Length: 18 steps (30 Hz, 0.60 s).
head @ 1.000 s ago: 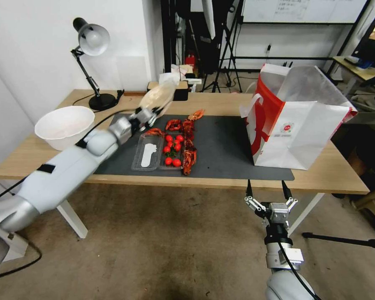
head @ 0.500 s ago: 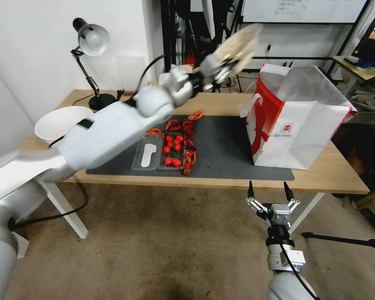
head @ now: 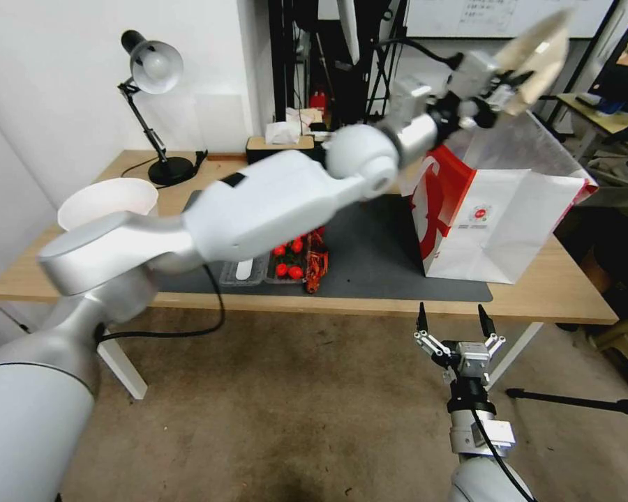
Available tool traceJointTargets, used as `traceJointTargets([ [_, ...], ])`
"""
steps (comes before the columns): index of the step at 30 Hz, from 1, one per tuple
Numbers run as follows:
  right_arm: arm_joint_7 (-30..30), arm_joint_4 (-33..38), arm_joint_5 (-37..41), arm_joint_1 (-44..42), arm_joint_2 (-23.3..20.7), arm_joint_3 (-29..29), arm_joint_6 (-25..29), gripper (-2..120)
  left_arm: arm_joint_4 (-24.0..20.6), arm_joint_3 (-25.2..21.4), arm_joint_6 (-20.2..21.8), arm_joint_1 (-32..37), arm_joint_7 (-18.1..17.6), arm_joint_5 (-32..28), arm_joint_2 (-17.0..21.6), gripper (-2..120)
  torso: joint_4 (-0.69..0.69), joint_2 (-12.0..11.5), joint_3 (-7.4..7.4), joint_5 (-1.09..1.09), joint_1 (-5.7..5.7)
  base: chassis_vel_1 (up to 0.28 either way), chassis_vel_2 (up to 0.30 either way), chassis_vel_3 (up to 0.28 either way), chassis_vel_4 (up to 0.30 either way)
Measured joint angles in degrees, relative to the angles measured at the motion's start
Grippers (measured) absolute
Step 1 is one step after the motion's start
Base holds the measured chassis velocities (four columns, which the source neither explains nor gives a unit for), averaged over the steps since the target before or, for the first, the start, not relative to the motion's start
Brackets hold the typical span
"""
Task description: Pick up the trash from the table and place it into the takeout bag.
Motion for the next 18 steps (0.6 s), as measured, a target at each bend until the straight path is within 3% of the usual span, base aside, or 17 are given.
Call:
traceJointTargets([
  [5, 0.1, 0.4, 0.0, -0.2, -0.1, 0.3, 0.0, 99, 2.7, -0.1, 2.0, 1.3, -3.4, -5.9, -2.6, 0, -0.01, 0.0, 0.00, -0.01, 0.00, 0.000, 0.000, 0.000, 0.000],
  [10, 0.1, 0.4, 0.0, 0.2, -0.2, 0.2, 0.0, 100, 2.1, -0.3, 3.1, 2.6, -6.4, -10.2, -3.0, 0, 0.01, 0.0, 0.00, -0.02, 0.00, 0.000, 0.000, 0.000, 0.000],
  [15, 0.1, 0.2, 0.0, 0.4, -0.1, 0.2, 0.0, 100, 1.9, -0.3, 3.3, 3.2, -6.8, -10.6, -3.0, 1, -0.01, 0.0, 0.00, -0.02, 0.00, 0.000, 0.000, 0.000, 0.000],
  [18, 0.1, 0.0, 0.0, 0.4, -0.1, 0.1, 0.0, 100, 1.4, -0.3, 3.3, 3.7, -6.8, -10.2, -2.9, 13, 0.00, 0.0, 0.00, -0.02, 0.00, 0.000, 0.000, 0.000, 0.000],
])
